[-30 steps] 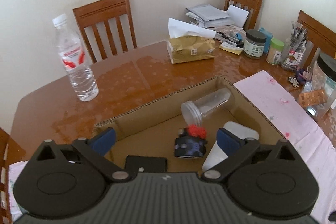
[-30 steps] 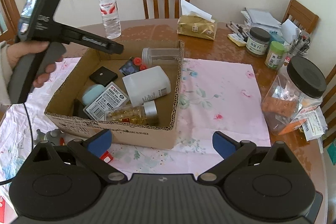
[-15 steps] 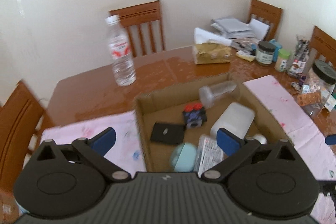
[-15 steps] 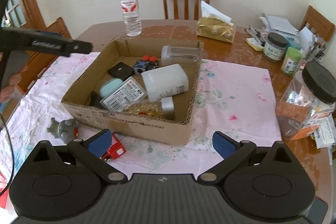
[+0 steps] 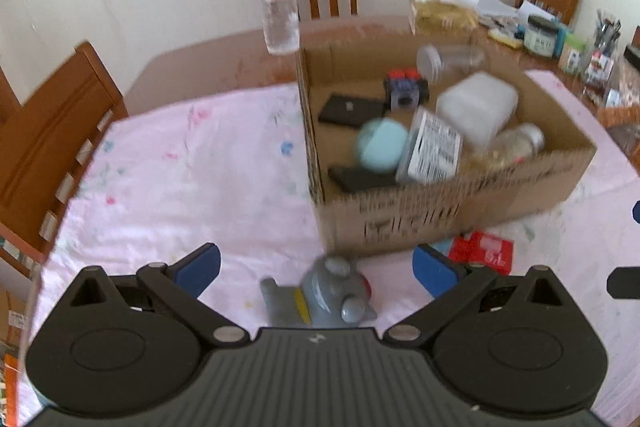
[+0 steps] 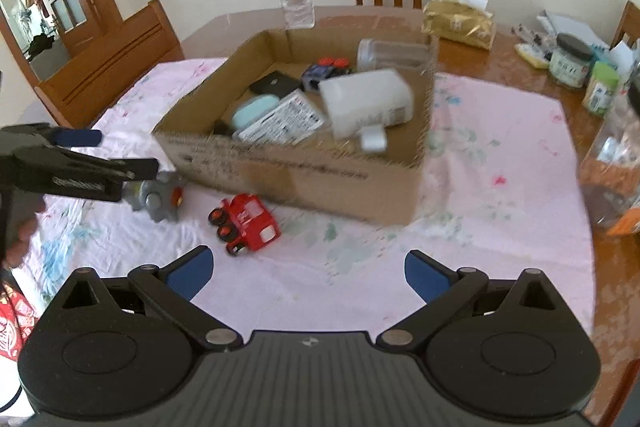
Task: Organize rigid objects
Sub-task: 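Move the left gripper to the grey toy dog while right approaches the red S.L car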
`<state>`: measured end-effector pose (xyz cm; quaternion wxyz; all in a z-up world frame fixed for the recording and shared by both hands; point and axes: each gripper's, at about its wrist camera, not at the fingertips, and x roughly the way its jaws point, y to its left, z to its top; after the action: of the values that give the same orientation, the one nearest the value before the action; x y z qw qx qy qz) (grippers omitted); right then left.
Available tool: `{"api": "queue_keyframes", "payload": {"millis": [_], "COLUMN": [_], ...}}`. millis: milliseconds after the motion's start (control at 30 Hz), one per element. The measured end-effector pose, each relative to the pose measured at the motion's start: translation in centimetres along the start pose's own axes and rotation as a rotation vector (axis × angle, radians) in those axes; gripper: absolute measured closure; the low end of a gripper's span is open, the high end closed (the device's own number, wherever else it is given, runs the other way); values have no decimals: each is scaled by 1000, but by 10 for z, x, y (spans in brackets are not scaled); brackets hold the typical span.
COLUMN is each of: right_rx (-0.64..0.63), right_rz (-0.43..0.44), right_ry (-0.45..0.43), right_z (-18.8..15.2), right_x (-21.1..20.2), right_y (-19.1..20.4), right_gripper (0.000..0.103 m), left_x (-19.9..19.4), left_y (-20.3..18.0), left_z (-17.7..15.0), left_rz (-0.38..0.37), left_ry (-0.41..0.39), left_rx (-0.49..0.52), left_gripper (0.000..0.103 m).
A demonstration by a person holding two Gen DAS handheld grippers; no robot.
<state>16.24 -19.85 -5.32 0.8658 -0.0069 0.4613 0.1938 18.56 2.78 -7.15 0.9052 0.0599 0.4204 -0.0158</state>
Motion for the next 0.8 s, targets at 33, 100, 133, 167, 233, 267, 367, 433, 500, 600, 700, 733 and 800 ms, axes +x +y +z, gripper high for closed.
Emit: {"api": "queue_keyframes", "payload": {"millis": [33, 100, 133, 167, 233, 267, 367, 433, 500, 600, 700, 733, 800], "right_rx": [5, 11, 10, 3, -10, -16, -32, -55, -92, -140, -210, -228, -265], "right_rz": [0, 6, 2, -3, -23, -24, -4, 11, 26, 44, 65, 72, 81], "right_ry": [9, 22, 30, 31, 37, 40, 49, 54, 61, 76, 73, 75, 71], "right_z": [-2, -6, -7, -8, -9, -9, -6, -3, 0, 6, 12, 15, 19], "right_x": [4, 10, 13, 15, 19, 21, 29, 37, 48, 63, 76, 80, 88], "right_y": [4, 13, 18, 23, 33, 36, 42, 45, 48, 52, 59, 60, 64], "right_gripper": [0, 0, 0, 0, 0, 0, 0, 0, 0, 0, 0, 0, 0], "left_x": [6, 16, 18, 23, 31, 33, 38, 39, 39, 38, 36, 35, 35], "left_y": [1, 2, 2, 2, 5, 8, 17, 25, 32, 34, 34, 35, 36], "left_z": [-2, -7, -10, -13, -16, -18, -26, -34, -41, -49, -52, -51, -49], "left_rz": [-7, -12, -11, -17, -17, -20, -22, -47, -75, -76, -83, -82, -78], "left_ry": [4, 8, 4, -1, 16, 24, 51, 56, 69, 73, 70, 81, 99], "left_rx": [-8, -18, -23, -24, -39, -53, -89, -108, -138, -120, -107, -108, -107], "left_gripper": [1, 1, 1, 1, 1, 1, 1, 1, 0, 0, 0, 0, 0]}}
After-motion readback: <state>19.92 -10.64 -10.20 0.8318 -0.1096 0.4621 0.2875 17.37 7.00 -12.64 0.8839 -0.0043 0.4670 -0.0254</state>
